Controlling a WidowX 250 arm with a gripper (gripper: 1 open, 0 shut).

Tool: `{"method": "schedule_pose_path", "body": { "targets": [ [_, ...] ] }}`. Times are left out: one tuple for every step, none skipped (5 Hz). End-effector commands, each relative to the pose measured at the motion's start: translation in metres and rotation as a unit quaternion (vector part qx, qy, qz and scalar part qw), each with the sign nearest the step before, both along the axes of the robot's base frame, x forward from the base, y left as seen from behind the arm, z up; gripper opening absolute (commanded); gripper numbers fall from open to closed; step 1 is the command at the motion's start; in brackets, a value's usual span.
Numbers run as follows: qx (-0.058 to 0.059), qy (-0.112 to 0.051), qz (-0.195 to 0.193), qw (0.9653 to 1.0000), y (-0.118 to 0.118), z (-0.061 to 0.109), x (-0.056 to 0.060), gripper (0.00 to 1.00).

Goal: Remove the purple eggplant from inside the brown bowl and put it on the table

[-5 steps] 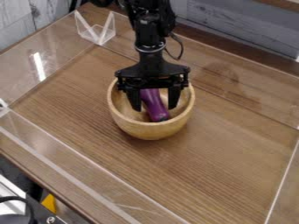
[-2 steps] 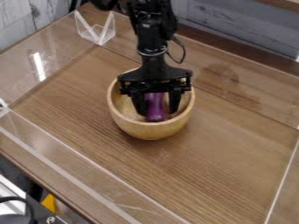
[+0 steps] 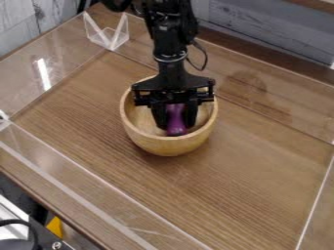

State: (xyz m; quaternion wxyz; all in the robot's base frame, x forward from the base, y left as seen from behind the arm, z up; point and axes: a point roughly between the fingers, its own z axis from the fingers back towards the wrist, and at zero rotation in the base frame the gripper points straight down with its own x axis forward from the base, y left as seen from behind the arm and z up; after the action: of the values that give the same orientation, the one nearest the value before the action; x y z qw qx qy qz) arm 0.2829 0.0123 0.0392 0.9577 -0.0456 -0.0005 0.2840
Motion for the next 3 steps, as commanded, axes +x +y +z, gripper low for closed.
{"method": "schedule_pose_path", "body": {
  "targets": [
    [-0.001,-0.029,0.002,0.9996,0.0015,0.0154,0.0105,1.00],
    [-0.002,-0.029,0.004,0.9996,0.0014,0.0160,0.0104,0.00],
    [-0.005,-0.029,0.005,0.9996,0.0014,0.0170,0.0105,0.00]
  ]
}}
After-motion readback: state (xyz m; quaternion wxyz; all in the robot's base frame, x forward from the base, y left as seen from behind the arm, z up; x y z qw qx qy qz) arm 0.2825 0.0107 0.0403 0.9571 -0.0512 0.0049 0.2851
